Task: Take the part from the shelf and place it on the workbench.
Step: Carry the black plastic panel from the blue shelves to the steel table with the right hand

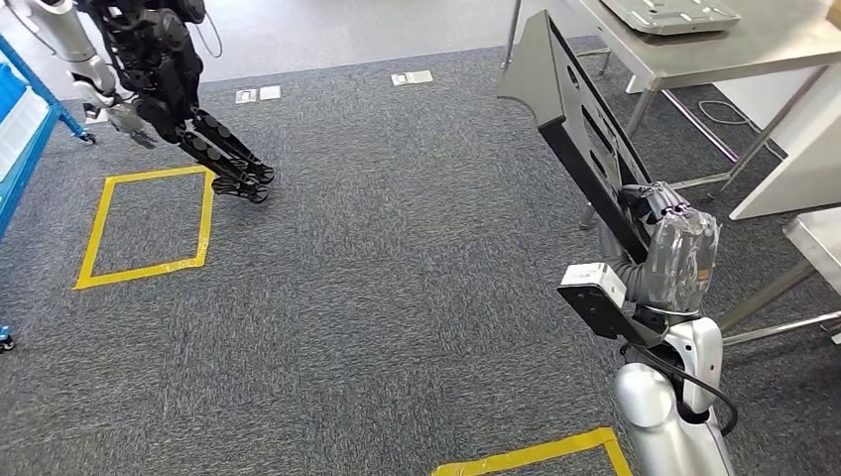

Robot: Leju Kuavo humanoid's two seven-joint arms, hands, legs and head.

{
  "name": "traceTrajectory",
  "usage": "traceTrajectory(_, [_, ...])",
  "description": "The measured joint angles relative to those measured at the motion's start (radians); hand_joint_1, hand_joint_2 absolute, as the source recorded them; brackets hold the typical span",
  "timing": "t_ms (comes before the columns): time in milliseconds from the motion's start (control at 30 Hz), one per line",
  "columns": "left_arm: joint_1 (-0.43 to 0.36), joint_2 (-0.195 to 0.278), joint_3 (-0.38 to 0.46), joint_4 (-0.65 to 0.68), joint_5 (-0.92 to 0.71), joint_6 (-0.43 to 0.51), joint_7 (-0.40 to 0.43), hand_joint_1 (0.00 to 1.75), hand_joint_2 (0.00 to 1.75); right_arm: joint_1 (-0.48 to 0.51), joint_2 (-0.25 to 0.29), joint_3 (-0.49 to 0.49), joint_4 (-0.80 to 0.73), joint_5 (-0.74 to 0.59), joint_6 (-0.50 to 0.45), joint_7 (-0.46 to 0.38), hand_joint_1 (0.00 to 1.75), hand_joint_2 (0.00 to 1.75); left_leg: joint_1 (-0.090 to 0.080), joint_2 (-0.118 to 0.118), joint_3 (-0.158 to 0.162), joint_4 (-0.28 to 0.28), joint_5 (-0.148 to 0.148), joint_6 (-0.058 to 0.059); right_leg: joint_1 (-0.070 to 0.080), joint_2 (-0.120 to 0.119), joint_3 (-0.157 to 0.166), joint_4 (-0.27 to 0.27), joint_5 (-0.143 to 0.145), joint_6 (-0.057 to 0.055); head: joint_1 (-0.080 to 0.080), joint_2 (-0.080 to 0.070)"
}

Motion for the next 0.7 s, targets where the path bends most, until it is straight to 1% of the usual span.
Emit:
traceTrajectory(33, [-0.001, 0.0, 0.0, 0.0, 0.0, 0.0, 0.0, 0.0, 1.75, -0.001, 0.001, 0.0, 0.0, 0.0, 0.0, 0.0, 1.75, 1.75, 0.003, -0.028, -0.013, 0.035, -0.025, -0.005, -0.004, 0.012, 0.001, -0.003, 0.003, -0.007, -0.003, 0.0])
traceTrajectory(67, [0.0, 0.0, 0.0, 0.0, 0.0, 0.0, 0.0, 0.0, 1.75, -0.002, 0.003, 0.0, 0.0, 0.001, 0.0, 0.0, 1.75, 1.75, 0.006, -0.063, -0.038, 0.093, -0.058, -0.008, -0.006, 0.022, 0.002, -0.003, 0.004, -0.011, -0.007, 0.0])
traceTrajectory(100, [0.0, 0.0, 0.0, 0.0, 0.0, 0.0, 0.0, 0.0, 1.75, -0.003, 0.005, 0.0, 0.0, 0.001, 0.0, 0.0, 1.75, 1.75, 0.007, -0.086, -0.073, 0.165, -0.093, -0.01, -0.005, 0.034, 0.001, -0.003, 0.005, -0.014, -0.01, 0.0])
traceTrajectory(133, [0.001, 0.0, 0.0, 0.0, 0.0, 0.0, 0.0, 0.0, 1.75, -0.003, 0.007, 0.0, 0.001, 0.002, 0.0, 0.0, 1.75, 1.75, 0.007, -0.098, -0.107, 0.231, -0.119, -0.011, -0.004, 0.046, 0.0, -0.003, 0.005, -0.017, -0.012, 0.0])
traceTrajectory(167, [0.002, 0.0, 0.0, 0.0, 0.0, 0.0, 0.0, 0.0, 1.75, -0.002, 0.008, 0.0, 0.001, 0.002, 0.0, 0.0, 1.75, 1.75, 0.007, -0.103, -0.13, 0.272, -0.127, -0.01, -0.003, 0.059, -0.001, -0.002, 0.005, -0.017, -0.012, 0.0])
traceTrajectory(200, [0.003, 0.0, 0.0, 0.0, 0.0, 0.0, 0.0, 0.0, 1.75, -0.001, 0.009, 0.0, 0.002, 0.003, 0.0, 0.0, 1.75, 1.75, 0.007, -0.105, -0.135, 0.274, -0.114, -0.009, -0.002, 0.074, -0.001, -0.002, 0.005, -0.018, -0.012, 0.0])
traceTrajectory(233, [0.004, 0.0, 0.0, 0.0, 0.0, 0.0, 0.0, 0.0, 1.75, -0.001, 0.009, 0.0, 0.002, 0.003, 0.0, 0.0, 1.75, 1.75, 0.008, -0.109, -0.118, 0.234, -0.082, -0.007, -0.002, 0.087, 0.001, -0.001, 0.005, -0.017, -0.012, 0.0])
traceTrajectory(267, [0.005, 0.0, 0.0, 0.0, 0.0, 0.0, 0.0, 0.0, 1.75, -0.001, 0.009, 0.0, 0.002, 0.003, 0.0, 0.0, 1.75, 1.75, 0.009, -0.121, -0.087, 0.166, -0.041, -0.004, -0.002, 0.101, 0.002, 0.0, 0.005, -0.017, -0.013, 0.0])
traceTrajectory(300, [0.005, 0.001, 0.0, 0.0, 0.0, 0.0, 0.0, 0.0, 1.75, -0.001, 0.009, 0.0, 0.002, 0.003, 0.001, 0.0, 1.75, 1.75, 0.011, -0.144, -0.054, 0.093, -0.01, -0.001, -0.001, 0.113, 0.001, 0.001, 0.006, -0.016, -0.012, 0.0])
traceTrajectory(333, [0.005, 0.001, 0.0, 0.0, 0.0, 0.0, 0.0, 0.0, 1.75, -0.001, 0.01, 0.0, 0.002, 0.004, 0.001, 0.0, 1.75, 1.75, 0.012, -0.164, -0.028, 0.037, 0.01, 0.001, 0.0, 0.124, -0.001, 0.003, 0.006, -0.013, -0.012, 0.0])
traceTrajectory(367, [0.005, 0.002, 0.0, 0.001, 0.0, 0.0, 0.0, 0.0, 1.75, -0.001, 0.011, 0.0, 0.002, 0.006, 0.002, 0.0, 1.75, 1.75, 0.012, -0.179, -0.013, 0.003, 0.018, 0.003, 0.0, 0.135, -0.005, 0.003, 0.008, -0.009, -0.012, 0.0])
traceTrajectory(400, [0.005, 0.002, 0.0, 0.001, 0.0, 0.0, 0.001, 0.0, 1.75, -0.001, 0.013, 0.001, 0.002, 0.007, 0.003, 0.0, 1.75, 1.75, 0.01, -0.182, -0.008, -0.008, 0.016, 0.005, -0.001, 0.145, -0.009, 0.002, 0.01, -0.003, -0.011, 0.0])
traceTrajectory(433, [0.005, 0.002, 0.0, 0.001, 0.0, 0.0, 0.001, 0.0, 1.75, 0.0, 0.014, 0.001, 0.002, 0.008, 0.004, 0.0, 1.75, 1.75, 0.007, -0.17, -0.008, -0.011, 0.018, 0.009, -0.003, 0.157, -0.012, 0.0, 0.013, 0.003, -0.011, 0.0])
traceTrajectory(467, [0.004, 0.001, 0.0, 0.001, 0.0, 0.001, 0.001, 0.0, 1.75, 0.0, 0.015, 0.001, 0.002, 0.009, 0.004, 0.0, 1.75, 1.75, 0.007, -0.158, -0.006, -0.015, 0.022, 0.016, -0.005, 0.155, -0.017, 0.002, 0.013, 0.009, -0.011, 0.0])
traceTrajectory(500, [0.003, 0.001, 0.0, 0.001, 0.001, 0.001, 0.001, 0.0, 1.75, 0.0, 0.016, 0.001, 0.002, 0.009, 0.005, 0.0, 1.75, 1.75, 0.007, -0.145, -0.005, -0.019, 0.025, 0.023, -0.004, 0.137, -0.026, 0.014, 0.007, 0.011, -0.01, 0.0])
traceTrajectory(533, [0.003, 0.001, 0.0, 0.001, 0.001, 0.002, 0.001, 0.0, 1.75, -0.001, 0.017, 0.001, 0.002, 0.01, 0.007, 0.0, 1.75, 1.75, 0.008, -0.132, -0.003, -0.024, 0.029, 0.03, -0.002, 0.109, -0.044, 0.045, -0.008, 0.011, -0.007, 0.0])
traceTrajectory(567, [0.003, 0.001, 0.0, 0.001, 0.001, 0.002, 0.001, 0.0, 1.75, -0.002, 0.018, 0.002, 0.002, 0.01, 0.01, 0.0, 1.75, 1.75, 0.008, -0.119, -0.002, -0.026, 0.03, 0.035, 0.0, 0.075, -0.071, 0.099, -0.034, 0.009, -0.005, 0.0])
traceTrajectory(600, [0.004, 0.001, 0.0, 0.001, 0.001, 0.002, 0.001, 0.0, 1.75, -0.003, 0.019, 0.003, 0.003, 0.011, 0.013, 0.0, 1.75, 1.75, 0.006, -0.107, -0.003, -0.027, 0.03, 0.037, 0.001, 0.051, -0.104, 0.167, -0.063, 0.006, -0.003, 0.0])
traceTrajectory(633, [0.005, 0.001, 0.0, 0.001, 0.001, 0.003, 0.001, 0.0, 1.75, -0.003, 0.019, 0.004, 0.003, 0.012, 0.016, 0.0, 1.75, 1.75, 0.005, -0.093, -0.003, -0.027, 0.029, 0.039, 0.001, 0.041, -0.138, 0.239, -0.089, 0.005, -0.002, 0.0])
traceTrajectory(667, [0.005, 0.001, 0.0, 0.001, 0.001, 0.003, 0.001, 0.0, 1.75, -0.001, 0.02, 0.004, 0.004, 0.013, 0.019, 0.0, 1.75, 1.75, 0.004, -0.079, -0.004, -0.026, 0.029, 0.039, 0.0, 0.038, -0.162, 0.288, -0.104, 0.008, -0.001, 0.0])
traceTrajectory(700, [0.005, 0.001, 0.0, 0.001, 0.001, 0.003, 0.002, 0.0, 1.75, 0.0, 0.021, 0.005, 0.004, 0.013, 0.02, 0.0, 1.75, 1.75, 0.004, -0.066, -0.004, -0.026, 0.028, 0.039, -0.002, 0.035, -0.166, 0.299, -0.103, 0.014, 0.0, 0.0])
